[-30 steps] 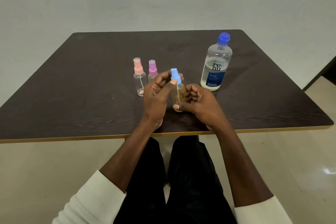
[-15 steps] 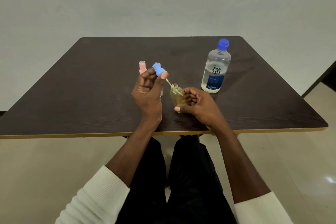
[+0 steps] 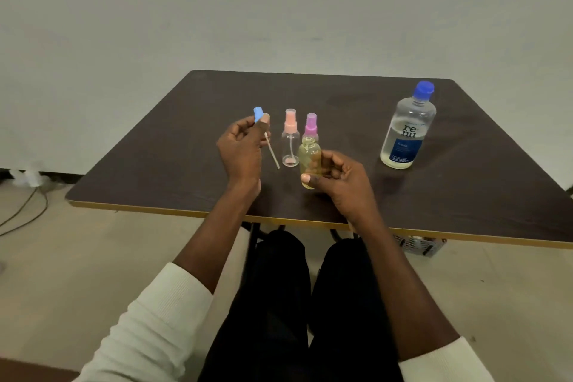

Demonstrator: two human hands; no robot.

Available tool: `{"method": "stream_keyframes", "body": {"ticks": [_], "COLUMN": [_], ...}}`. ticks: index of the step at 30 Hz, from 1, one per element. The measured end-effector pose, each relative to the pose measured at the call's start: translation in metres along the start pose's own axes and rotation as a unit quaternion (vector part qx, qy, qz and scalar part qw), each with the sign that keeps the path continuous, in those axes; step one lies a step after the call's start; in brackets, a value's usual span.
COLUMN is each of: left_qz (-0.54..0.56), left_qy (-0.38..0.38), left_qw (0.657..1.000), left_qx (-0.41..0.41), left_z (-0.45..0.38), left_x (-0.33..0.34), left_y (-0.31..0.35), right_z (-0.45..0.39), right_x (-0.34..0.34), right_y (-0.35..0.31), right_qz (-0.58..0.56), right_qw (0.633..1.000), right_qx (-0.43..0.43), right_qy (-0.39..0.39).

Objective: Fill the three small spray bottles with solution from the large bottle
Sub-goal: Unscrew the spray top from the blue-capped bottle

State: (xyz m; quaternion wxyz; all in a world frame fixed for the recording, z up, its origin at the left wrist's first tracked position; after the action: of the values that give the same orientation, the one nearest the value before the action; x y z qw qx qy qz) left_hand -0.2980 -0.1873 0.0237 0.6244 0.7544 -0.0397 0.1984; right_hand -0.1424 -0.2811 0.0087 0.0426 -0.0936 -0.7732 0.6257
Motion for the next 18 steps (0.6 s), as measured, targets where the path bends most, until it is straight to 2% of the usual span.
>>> {"method": "stream_keyframes", "body": {"ticks": [4,9,18], "left_qz": [-0.144,-0.321,-0.428], "left_qy": [-0.022,-0.025,-0.034], "left_qw": [0.989,0.946,0.901], "left_qx": [0.018,0.042,0.064], "left_z": [-0.038,-0.089,-0.113], "left_x": [-0.026,-0.044,-0.055], "left_y": [-0.002,-0.006,-0.027], "right_z": [-0.009,-0.025,-0.037], "right_x": [0.032,0.059,0.077], "right_y": [0.0,0.005,0.016], "right_qz": [0.028,0.026,0.071], "right_qw": [0.999,0.999,0.997], "right_qx": [-0.03,-0.031,-0.028], "right_qy": [0.029,0.029,0.01]}}
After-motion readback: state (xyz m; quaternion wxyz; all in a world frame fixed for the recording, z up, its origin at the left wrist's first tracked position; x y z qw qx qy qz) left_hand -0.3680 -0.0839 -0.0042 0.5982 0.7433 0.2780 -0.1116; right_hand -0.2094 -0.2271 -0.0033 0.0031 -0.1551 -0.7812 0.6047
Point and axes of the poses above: each hand's wrist, its own z-axis away from the middle knuckle, its own x-axis out of the palm, y = z × x, the point moved 1 cm from there along -z, towards the middle knuckle, and after that the axes turned 1 degree about -z, right-handed, at the moved point
